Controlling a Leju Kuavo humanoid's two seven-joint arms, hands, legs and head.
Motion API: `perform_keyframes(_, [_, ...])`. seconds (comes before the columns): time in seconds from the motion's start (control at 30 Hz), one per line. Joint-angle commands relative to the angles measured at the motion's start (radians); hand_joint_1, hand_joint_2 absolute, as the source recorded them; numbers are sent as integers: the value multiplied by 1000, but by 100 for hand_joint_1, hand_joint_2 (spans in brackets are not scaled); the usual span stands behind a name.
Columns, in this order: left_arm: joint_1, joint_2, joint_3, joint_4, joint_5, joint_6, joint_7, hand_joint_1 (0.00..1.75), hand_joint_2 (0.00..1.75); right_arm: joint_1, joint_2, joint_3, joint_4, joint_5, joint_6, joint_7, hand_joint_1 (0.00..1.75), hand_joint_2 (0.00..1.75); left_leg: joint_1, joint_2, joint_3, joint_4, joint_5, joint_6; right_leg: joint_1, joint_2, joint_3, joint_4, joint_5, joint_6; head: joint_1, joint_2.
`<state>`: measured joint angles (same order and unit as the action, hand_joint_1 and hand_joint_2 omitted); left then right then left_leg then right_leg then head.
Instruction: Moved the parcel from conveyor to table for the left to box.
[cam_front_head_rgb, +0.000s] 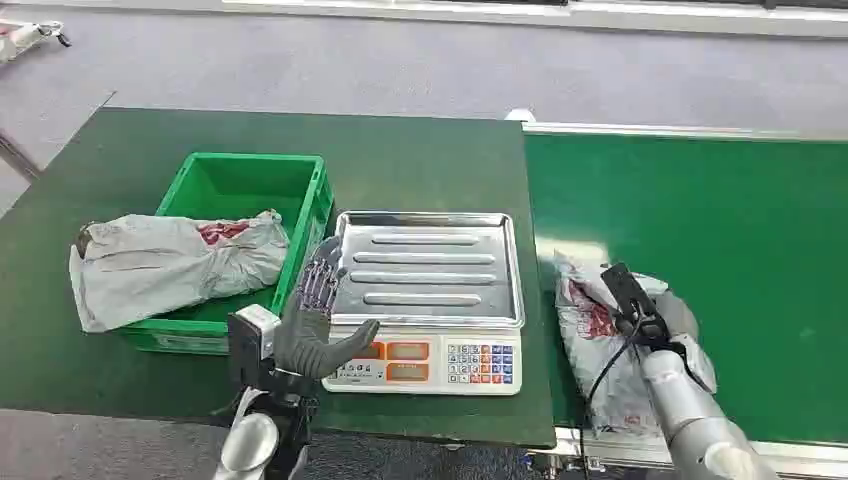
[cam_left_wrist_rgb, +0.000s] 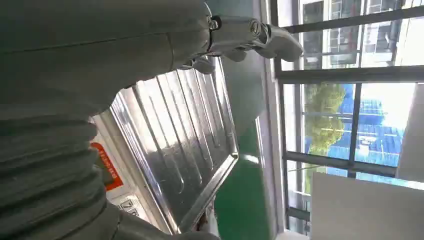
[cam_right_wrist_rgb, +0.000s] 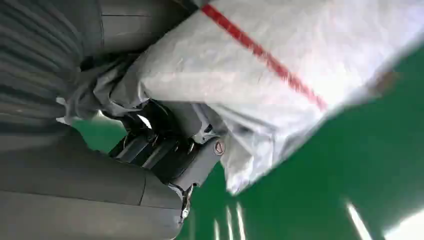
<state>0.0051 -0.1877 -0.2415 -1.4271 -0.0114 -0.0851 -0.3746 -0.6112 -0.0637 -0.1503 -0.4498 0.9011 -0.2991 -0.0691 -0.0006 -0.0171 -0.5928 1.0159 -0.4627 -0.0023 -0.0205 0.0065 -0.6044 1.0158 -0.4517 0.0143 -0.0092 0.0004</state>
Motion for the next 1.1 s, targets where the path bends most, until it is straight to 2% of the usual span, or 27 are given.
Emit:
perform_keyframes(0.03, [6, 1, 54, 40, -22, 15, -27, 0, 175, -124, -3, 177, -276, 18, 38, 38, 175, 175, -1, 6, -2, 1, 0, 0, -1, 4, -4, 1, 1, -1, 0, 0])
perform_keyframes(0.13, [11, -4, 56, 36, -29, 14, -34, 0, 175, -128, -29, 218, -340, -5, 58, 49, 175, 175, -1, 4, -2, 0, 0, -1, -1, 3, -4, 1, 1, -1, 0, 0])
perform_keyframes(0.27, [6, -5, 49, 37, -34, 6, -33, 0, 175, -71, -52, 240, -419, -25, 62, 67, 175, 175, 0, 2, 1, -1, 0, -1, 0, 1, -1, -1, 0, -1, 0, 0])
perform_keyframes(0.67, [10, -1, 41, 33, -38, -1, -31, 0, 175, -63, -87, 230, -403, -46, 65, 65, 175, 175, 1, 2, 1, -1, 0, -1, 1, 0, -1, -2, 0, -1, 0, 0])
perform_keyframes(0.97, [12, 5, 40, 34, -39, -6, -33, 0, 175, -122, -77, 282, -410, -98, 105, 26, 175, 175, 0, 6, 0, -1, 0, -2, 1, 4, -3, -1, 1, -2, 0, 0])
perform_keyframes(1.1, [2, 2, 38, 50, -39, -6, -33, 0, 175, -159, -47, 335, -426, -106, 127, 17, 175, 175, 0, 5, -1, 0, 0, -1, 0, 4, -4, 0, 0, -1, 0, 0])
